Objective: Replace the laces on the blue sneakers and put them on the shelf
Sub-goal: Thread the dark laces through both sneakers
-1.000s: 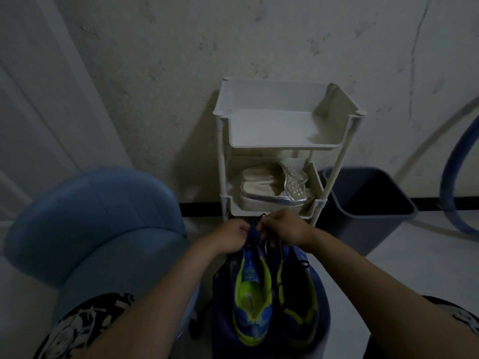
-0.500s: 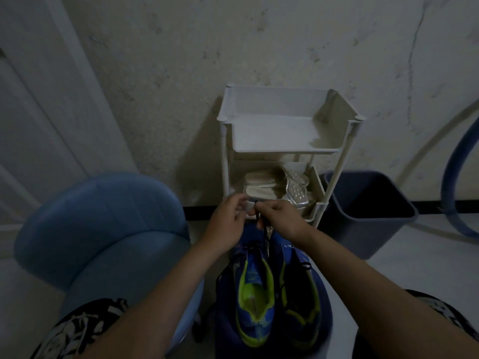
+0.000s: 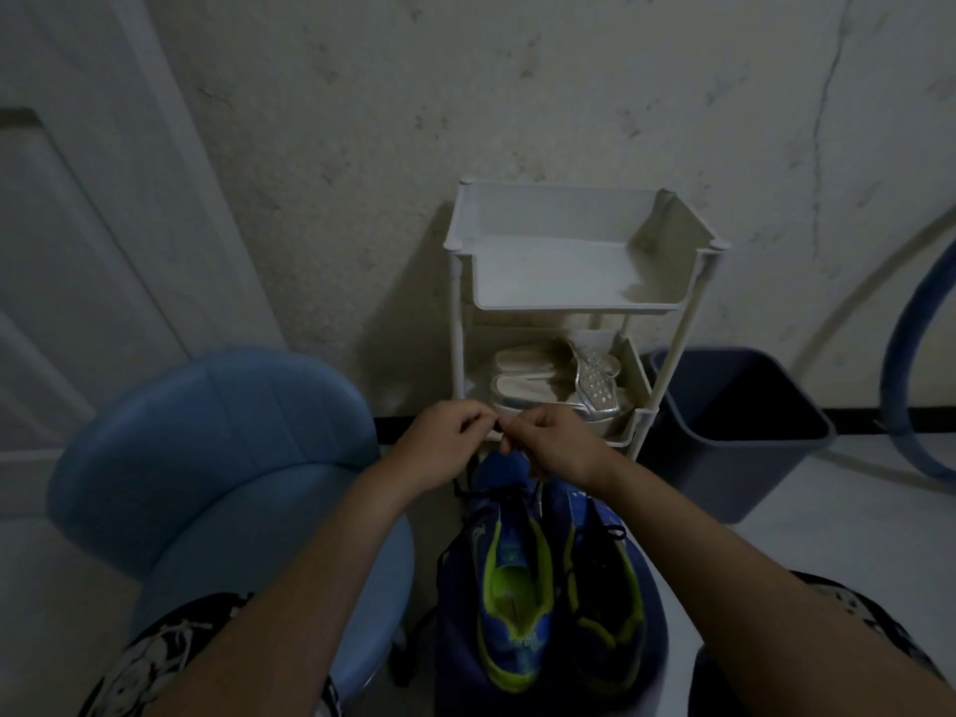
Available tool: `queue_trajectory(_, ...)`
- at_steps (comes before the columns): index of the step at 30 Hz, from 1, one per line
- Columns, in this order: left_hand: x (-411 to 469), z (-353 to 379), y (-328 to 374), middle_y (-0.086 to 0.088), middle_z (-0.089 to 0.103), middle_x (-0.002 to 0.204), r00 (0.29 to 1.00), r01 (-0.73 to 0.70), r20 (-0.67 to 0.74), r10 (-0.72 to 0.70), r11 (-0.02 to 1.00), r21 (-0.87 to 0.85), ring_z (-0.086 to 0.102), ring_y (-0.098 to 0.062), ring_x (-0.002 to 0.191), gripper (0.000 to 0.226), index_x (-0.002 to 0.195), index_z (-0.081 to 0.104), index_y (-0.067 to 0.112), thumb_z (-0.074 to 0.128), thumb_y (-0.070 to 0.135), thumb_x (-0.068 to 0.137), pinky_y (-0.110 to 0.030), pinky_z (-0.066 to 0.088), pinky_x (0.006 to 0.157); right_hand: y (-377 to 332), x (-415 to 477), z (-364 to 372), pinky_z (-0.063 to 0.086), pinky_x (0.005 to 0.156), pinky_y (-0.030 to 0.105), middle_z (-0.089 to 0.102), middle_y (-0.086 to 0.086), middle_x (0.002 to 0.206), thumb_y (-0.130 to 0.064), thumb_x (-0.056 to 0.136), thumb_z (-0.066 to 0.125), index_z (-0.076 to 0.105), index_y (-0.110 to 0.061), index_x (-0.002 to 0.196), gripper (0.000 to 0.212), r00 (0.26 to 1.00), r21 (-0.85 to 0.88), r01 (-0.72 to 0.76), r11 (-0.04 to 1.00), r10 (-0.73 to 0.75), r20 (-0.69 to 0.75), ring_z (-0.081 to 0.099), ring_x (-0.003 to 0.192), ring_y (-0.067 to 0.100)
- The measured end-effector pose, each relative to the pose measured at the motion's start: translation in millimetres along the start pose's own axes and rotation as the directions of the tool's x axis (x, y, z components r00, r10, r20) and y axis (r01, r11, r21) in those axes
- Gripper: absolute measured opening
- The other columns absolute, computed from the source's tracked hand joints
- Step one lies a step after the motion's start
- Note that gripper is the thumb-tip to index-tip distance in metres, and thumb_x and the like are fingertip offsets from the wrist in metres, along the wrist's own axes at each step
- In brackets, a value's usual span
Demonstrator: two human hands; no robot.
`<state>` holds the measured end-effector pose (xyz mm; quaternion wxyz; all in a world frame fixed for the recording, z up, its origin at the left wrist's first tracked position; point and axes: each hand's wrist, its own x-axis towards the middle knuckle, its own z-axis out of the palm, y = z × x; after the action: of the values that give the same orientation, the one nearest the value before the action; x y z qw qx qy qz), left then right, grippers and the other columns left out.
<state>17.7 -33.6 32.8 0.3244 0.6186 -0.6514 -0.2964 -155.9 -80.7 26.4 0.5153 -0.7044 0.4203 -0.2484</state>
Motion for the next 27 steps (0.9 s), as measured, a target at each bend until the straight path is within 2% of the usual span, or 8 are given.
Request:
queue_trajectory(6,-2.4,-12.9,-3.3,0.011,0.057,0.067,0.997,-0.023,0.078,0.012,0.990,0.137,0.051,0.001,0.063,0.025,0.083,0.070,0.022,0.054,0.035,0.098,-0.023,0.038,0.059,5.6,2.9,-4.2,0.047,0.055,0.031,0.060,-0.005,0.058,-0.030,0.099,0.058,0.073,-0.018,0.076,0.031,0.999,-0.026,-0.023,0.999,0.023,0.024,0.051,0.056,0.019)
queue_trajectory(11,-1.8,-28.0,-7.5,0.012,0.064,0.092,0.960,0.043,0.248,-0.128,0.946,0.322,0.058,-0.006,0.089,0.030,0.086,0.070,0.025,0.045,0.030,0.101,-0.026,0.043,0.074,16.4,8.2,-15.4,0.044,0.056,0.024,0.058,0.001,0.063,-0.030,0.098,0.058,0.067,-0.014,0.073,0.031,0.997,-0.271,-0.045,0.961,0.025,-0.075,0.052,0.055,0.010)
queue_trajectory(15,-2.4,-30.5,-13.3,0.007,0.065,0.088,0.944,0.115,0.240,-0.225,0.909,0.400,0.060,-0.013,0.085,0.032,0.085,0.067,0.023,0.039,0.026,0.101,-0.033,0.048,0.079,24.3,11.4,-25.7,0.043,0.064,0.028,0.062,0.009,0.076,-0.028,0.097,0.053,0.063,-0.009,0.074,0.032,0.992,-0.617,-0.127,0.776,0.091,-0.089,0.059,0.072,0.021)
queue_trajectory(19,-4.8,-17.5,-12.2,0.006,0.067,0.079,0.902,0.165,0.326,-0.283,0.923,0.347,0.058,-0.006,0.071,0.033,0.086,0.068,0.016,0.039,0.022,0.102,-0.022,0.042,0.063,31.0,8.2,-23.8,0.050,0.086,0.033,0.066,0.014,0.114,-0.033,0.095,0.052,0.066,-0.008,0.108,0.032,0.963,-0.843,-0.227,0.488,0.242,-0.119,0.063,0.105,0.029)
queue_trajectory(21,-4.8,-7.4,-11.0,0.005,0.066,0.077,0.900,0.150,0.338,-0.276,0.922,0.356,0.057,-0.005,0.069,0.033,0.083,0.067,0.018,0.040,0.022,0.101,-0.022,0.041,0.062,27.5,4.8,-19.7,0.049,0.092,0.035,0.061,0.013,0.124,-0.031,0.090,0.056,0.064,-0.013,0.118,0.034,0.982,-0.891,-0.152,0.427,0.164,-0.089,0.060,0.113,0.029)
queue_trajectory(23,-3.8,1.7,-8.7,0.005,0.065,0.075,0.903,0.120,0.351,-0.247,0.930,0.346,0.057,-0.006,0.069,0.033,0.080,0.067,0.022,0.042,0.024,0.101,-0.023,0.041,0.063,25.2,4.5,-12.3,0.048,0.095,0.031,0.057,0.008,0.130,-0.021,0.086,0.061,0.060,-0.021,0.128,0.042,0.999,-0.766,-0.015,0.642,0.048,0.021,0.057,0.118,0.024)
queue_trajectory(25,-2.6,7.4,-4.2,0.006,0.062,0.069,0.916,0.077,0.352,-0.193,0.945,0.318,0.057,-0.006,0.066,0.034,0.074,0.064,0.025,0.043,0.024,0.101,-0.024,0.040,0.061,15.1,2.1,-1.9,0.050,0.087,0.023,0.062,0.009,0.125,-0.007,0.085,0.062,0.056,-0.016,0.133,0.049,0.986,-0.238,-0.056,0.970,0.090,0.138,0.063,0.106,0.018)
queue_trajectory(27,-1.4,9.1,1.0,0.007,0.061,0.065,0.931,0.030,0.338,-0.139,0.951,0.309,0.056,-0.006,0.062,0.037,0.066,0.058,0.027,0.044,0.022,0.100,-0.025,0.040,0.060,11.9,3.0,3.5,0.051,0.073,0.024,0.069,0.020,0.104,-0.003,0.087,0.060,0.060,-0.005,0.123,0.036,0.966,0.069,-0.104,0.992,0.084,0.246,0.065,0.080,0.020)
